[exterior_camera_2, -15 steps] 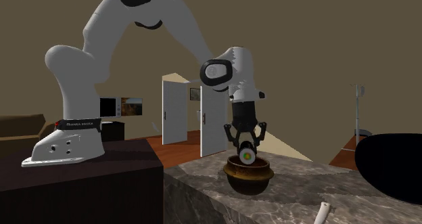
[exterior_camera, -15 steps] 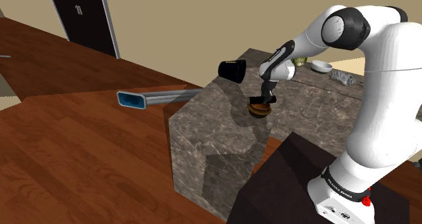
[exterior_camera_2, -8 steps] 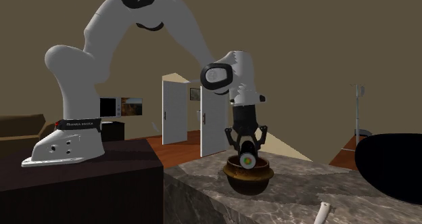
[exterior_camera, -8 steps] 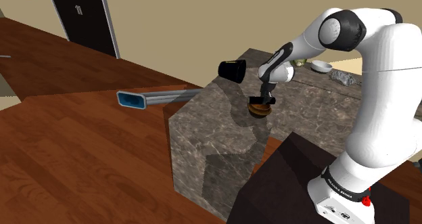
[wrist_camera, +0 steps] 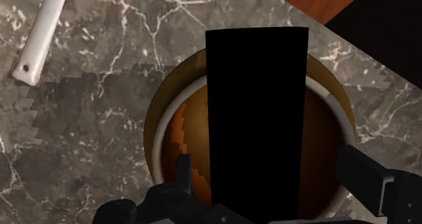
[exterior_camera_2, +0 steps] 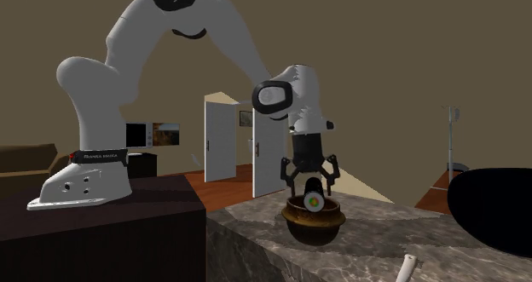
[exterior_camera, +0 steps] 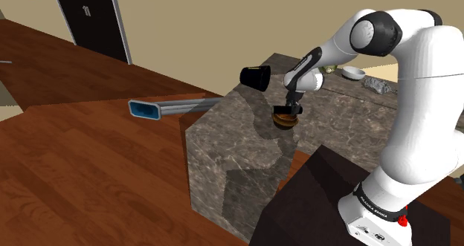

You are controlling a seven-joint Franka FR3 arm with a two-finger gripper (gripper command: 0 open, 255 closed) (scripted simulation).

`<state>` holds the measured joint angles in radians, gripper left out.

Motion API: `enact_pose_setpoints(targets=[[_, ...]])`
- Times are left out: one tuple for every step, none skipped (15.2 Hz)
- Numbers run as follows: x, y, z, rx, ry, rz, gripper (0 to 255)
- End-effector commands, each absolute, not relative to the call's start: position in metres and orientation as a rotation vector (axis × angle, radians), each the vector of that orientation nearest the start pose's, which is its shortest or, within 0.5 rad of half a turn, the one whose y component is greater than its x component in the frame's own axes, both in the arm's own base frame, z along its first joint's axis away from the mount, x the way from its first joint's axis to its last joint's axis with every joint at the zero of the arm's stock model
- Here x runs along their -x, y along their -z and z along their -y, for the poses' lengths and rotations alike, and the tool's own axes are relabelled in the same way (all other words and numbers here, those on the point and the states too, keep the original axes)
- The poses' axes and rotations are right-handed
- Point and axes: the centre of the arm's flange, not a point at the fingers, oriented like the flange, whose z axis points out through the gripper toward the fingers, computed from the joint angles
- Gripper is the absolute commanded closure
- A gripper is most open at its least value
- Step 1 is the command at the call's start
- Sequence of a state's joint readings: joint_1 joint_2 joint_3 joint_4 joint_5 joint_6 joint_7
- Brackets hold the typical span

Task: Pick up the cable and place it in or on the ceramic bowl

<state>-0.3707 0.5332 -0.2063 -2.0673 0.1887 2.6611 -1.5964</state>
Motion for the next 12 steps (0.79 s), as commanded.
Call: enact_pose_setpoints(targets=[[-0.497, -0.195, 0.329, 2.904, 0.044, 1.38, 0], [-0.496, -0.208, 0.328, 2.904, 0.044, 1.38, 0], [-0.495, -0.221, 0.327, 2.904, 0.044, 1.38, 0], [-0.494, -0.232, 0.327, 2.904, 0.044, 1.38, 0], [-0.494, -0.232, 0.327, 2.904, 0.044, 1.38, 0], [-0.494, -0.232, 0.327, 2.904, 0.044, 1.379, 0], [-0.494, -0.232, 0.327, 2.904, 0.044, 1.38, 0], [-0.494, -0.232, 0.327, 2.904, 0.044, 1.38, 0], [-0.494, -0.232, 0.327, 2.904, 0.044, 1.38, 0], [-0.494, -0.232, 0.327, 2.904, 0.044, 1.38, 0], [-0.494, -0.232, 0.327, 2.904, 0.044, 1.38, 0], [-0.494, -0.232, 0.327, 2.904, 0.044, 1.38, 0]])
